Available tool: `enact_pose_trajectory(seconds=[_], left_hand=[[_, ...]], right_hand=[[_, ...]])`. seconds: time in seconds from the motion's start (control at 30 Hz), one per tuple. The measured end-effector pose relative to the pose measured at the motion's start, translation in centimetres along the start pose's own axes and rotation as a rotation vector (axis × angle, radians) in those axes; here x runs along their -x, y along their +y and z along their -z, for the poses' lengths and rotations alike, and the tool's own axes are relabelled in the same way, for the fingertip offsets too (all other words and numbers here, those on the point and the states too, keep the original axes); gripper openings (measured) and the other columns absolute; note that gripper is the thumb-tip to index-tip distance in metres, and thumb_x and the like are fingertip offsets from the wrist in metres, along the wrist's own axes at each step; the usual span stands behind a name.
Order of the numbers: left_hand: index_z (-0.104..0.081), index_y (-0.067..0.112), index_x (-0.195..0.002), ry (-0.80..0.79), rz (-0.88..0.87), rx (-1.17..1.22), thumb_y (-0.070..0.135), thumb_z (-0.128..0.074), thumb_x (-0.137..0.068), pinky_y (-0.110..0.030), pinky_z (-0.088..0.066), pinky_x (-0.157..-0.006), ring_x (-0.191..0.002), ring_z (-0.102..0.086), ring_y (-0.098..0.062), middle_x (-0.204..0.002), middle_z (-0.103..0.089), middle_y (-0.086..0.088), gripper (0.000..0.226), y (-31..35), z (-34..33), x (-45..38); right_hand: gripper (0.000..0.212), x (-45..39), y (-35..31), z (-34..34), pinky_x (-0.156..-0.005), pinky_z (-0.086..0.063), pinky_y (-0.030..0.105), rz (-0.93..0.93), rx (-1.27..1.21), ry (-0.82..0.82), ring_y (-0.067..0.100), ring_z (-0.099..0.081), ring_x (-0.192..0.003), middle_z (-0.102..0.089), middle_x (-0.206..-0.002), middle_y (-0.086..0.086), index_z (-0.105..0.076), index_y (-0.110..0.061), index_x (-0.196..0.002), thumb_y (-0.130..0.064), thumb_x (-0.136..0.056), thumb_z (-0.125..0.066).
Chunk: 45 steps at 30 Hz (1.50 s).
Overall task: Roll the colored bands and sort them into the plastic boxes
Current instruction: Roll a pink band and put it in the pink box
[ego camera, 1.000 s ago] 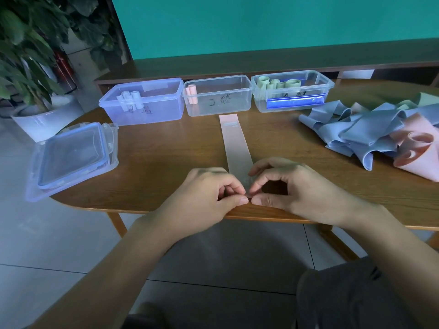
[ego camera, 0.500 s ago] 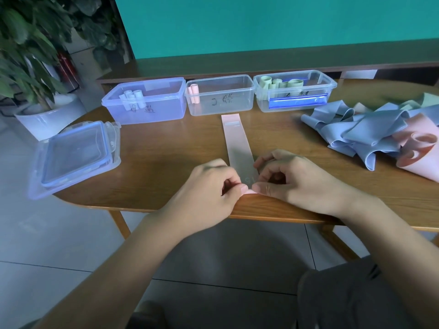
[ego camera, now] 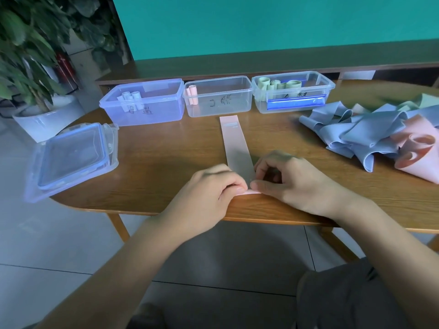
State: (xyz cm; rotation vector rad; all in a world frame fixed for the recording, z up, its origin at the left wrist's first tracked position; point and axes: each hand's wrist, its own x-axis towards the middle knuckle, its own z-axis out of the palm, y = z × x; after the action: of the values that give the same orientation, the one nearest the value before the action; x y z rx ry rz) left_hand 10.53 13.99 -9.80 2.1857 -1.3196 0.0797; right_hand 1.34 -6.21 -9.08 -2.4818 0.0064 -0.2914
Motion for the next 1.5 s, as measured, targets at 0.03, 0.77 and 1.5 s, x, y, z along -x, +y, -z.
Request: enact_pose_trajectory(seconds=[0.03, 0.77, 1.5], left_hand=[[-0.074, 0.026, -0.099, -0.005, -0.003, -0.003, 0.031, -0.057, -0.099, -0.022, -0.049, -0.078, -0.092, -0.059, -0.004, -0.097, -0.060, 0.019, 0.017, 0.0, 0.0, 0.1], [-0.073, 0.029, -0.099, 0.147, 0.075, -0.075, 0.040, -0.062, -0.095, -0.002, -0.041, -0.073, -0.088, -0.060, -0.001, -0.094, -0.069, 0.018, 0.016, 0.4, -0.5, -0.1], [-0.075, 0.028, -0.102, 0.123, 0.118, -0.092, 0.040, -0.059, -0.097, -0.004, -0.039, -0.073, -0.089, -0.056, -0.004, -0.102, -0.059, 0.015, 0.021, 0.0, -0.6, -0.7]], right_hand=[[0.012, 0.1, 0.0, -0.1, -0.077, -0.043, 0.012, 0.013, 0.005, 0.012, 0.004, -0.057, -0.091, -0.061, -0.100, -0.010, -0.067, -0.025, -0.090, -0.035, -0.089, -0.073], [0.007, 0.3, 0.7, -1.5, -0.085, -0.049, 0.023, 0.225, 0.056, 0.142, 0.003, -0.062, -0.092, -0.067, -0.096, -0.012, -0.073, -0.019, -0.091, -0.025, -0.093, -0.071], [0.009, 0.1, 0.5, -1.6, -0.090, -0.047, 0.021, 0.221, 0.118, 0.139, 0.003, -0.060, -0.098, -0.061, -0.108, -0.014, -0.072, -0.022, -0.096, -0.028, -0.095, -0.067]])
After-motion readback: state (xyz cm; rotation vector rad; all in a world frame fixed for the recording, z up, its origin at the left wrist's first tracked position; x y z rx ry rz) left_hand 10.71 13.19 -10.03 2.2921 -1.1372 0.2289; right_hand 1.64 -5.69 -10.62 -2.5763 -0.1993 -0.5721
